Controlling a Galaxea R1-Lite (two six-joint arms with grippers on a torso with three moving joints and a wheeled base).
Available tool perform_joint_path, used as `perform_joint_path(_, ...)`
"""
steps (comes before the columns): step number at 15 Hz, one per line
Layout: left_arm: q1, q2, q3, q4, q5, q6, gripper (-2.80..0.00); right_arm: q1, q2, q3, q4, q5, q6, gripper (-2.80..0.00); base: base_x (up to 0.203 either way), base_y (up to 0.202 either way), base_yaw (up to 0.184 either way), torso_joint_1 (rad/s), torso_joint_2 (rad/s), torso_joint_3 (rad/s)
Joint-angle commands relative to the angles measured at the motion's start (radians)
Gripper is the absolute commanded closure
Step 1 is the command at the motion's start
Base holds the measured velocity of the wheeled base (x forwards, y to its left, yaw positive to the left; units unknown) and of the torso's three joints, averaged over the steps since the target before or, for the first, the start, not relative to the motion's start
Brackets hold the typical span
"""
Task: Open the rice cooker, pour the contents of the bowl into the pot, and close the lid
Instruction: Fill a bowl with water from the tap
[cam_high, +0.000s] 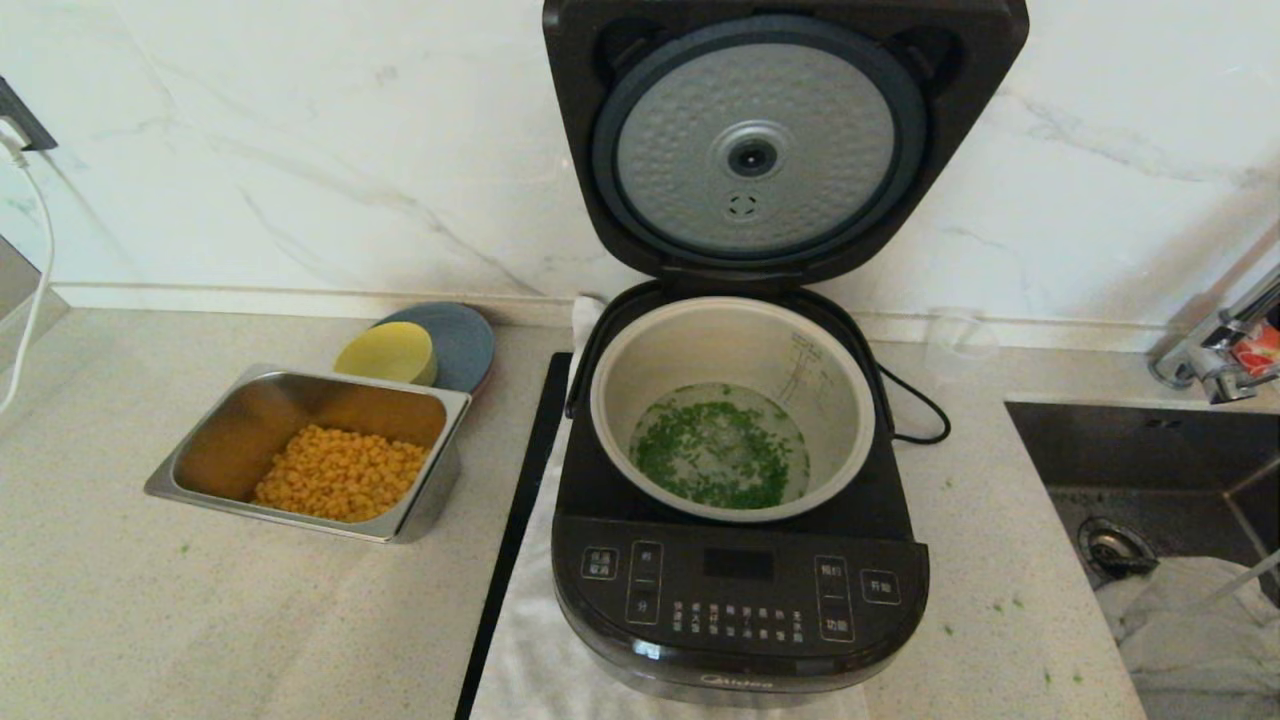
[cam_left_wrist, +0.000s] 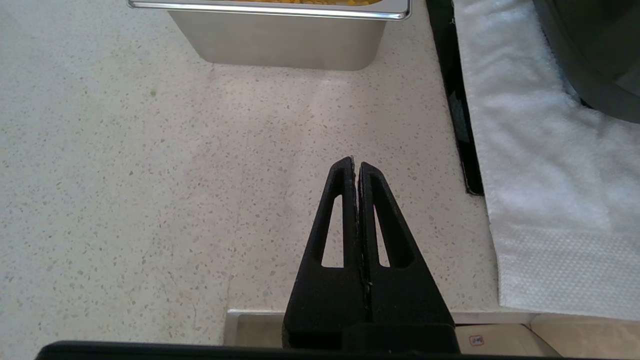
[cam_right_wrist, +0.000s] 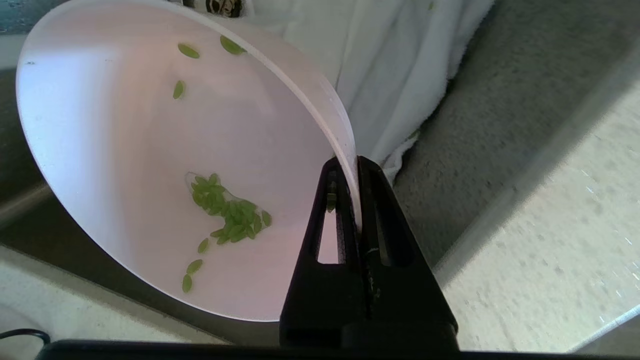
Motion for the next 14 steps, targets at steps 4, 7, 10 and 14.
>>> perform_joint_path(4, 0.000, -0.001, 0.000, 0.000, 0.000, 0.000, 0.00, 0.031, 0.072, -0.057, 0.002, 0.003, 0.017, 0.00, 0.000, 0.000, 0.000, 0.000, 0.00, 0.000)
perform_joint_path(7, 0.000, -0.001, 0.000, 0.001, 0.000, 0.000, 0.00, 0.051, 0.106, -0.110, 0.002, 0.002, 0.047, 0.00, 0.000, 0.000, 0.000, 0.000, 0.00, 0.000)
perform_joint_path(10, 0.000, -0.001, 0.000, 0.000, 0.000, 0.000, 0.00, 0.073, 0.137, -0.147, 0.002, 0.002, 0.079, 0.00, 0.000, 0.000, 0.000, 0.000, 0.00, 0.000)
perform_joint_path(14, 0.000, -0.001, 0.000, 0.000, 0.000, 0.000, 0.00, 0.094, 0.179, -0.197, 0.003, 0.000, 0.091, 0.00, 0.000, 0.000, 0.000, 0.000, 0.00, 0.000)
